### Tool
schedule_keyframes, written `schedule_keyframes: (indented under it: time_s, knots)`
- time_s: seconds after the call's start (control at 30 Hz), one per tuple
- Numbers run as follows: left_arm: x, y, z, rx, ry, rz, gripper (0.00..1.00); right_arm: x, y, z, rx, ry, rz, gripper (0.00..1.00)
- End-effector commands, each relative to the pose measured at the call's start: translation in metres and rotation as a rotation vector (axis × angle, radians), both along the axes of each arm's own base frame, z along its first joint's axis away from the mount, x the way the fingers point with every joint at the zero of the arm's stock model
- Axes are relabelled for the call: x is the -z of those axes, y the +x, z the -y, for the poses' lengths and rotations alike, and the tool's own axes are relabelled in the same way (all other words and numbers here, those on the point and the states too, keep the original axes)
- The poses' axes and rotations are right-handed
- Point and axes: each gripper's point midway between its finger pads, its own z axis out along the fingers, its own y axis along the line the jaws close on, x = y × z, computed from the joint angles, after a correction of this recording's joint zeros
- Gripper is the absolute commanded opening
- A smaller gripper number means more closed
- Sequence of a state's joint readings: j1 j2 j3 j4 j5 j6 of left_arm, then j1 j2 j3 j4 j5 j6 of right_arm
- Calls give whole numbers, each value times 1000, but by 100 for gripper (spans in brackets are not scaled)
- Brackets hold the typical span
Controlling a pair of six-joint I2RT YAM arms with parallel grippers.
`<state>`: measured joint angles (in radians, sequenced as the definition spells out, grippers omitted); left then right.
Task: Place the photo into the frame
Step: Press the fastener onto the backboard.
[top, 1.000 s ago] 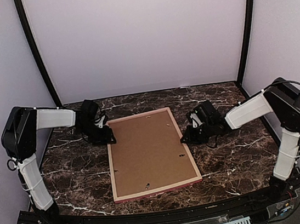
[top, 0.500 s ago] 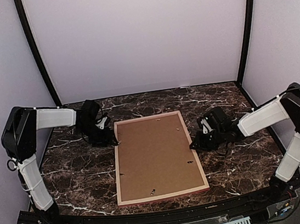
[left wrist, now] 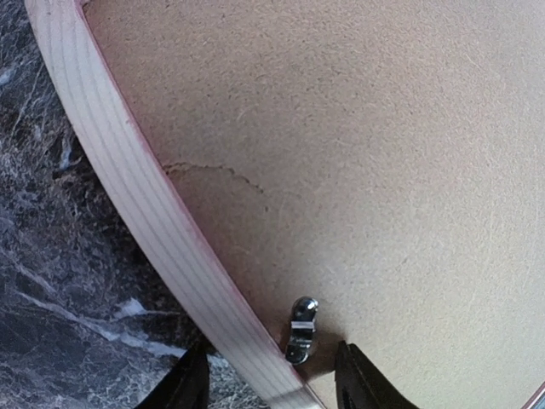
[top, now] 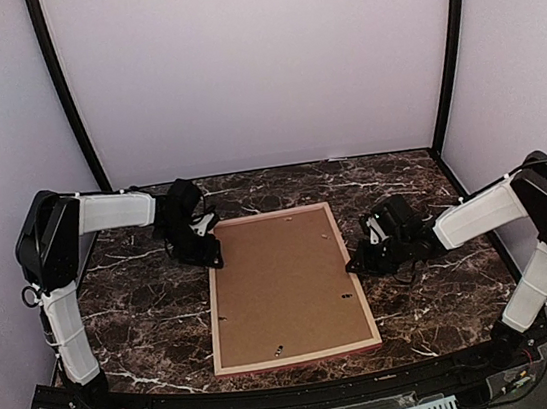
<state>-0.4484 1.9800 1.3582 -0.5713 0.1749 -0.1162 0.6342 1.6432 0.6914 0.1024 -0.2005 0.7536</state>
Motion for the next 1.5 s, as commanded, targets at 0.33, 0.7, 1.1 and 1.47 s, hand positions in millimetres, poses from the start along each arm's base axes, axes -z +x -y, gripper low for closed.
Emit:
schedule_keyframes:
  time_s: [0.33, 0.7, 1.1, 1.47]
  knots:
    - [8, 12, -11, 8, 103, 2, 55, 40, -34, 12, -18, -85, -181, 2]
    - [14, 7, -17, 2, 102, -39, 41, 43, -35, 13, -23, -88, -184, 2]
    - [31, -16, -31, 25, 141, -133, 31, 45, -37, 14, -21, -89, -190, 2]
    - [10, 4, -20, 10, 83, -35, 30, 46, -40, 16, -18, -90, -196, 2]
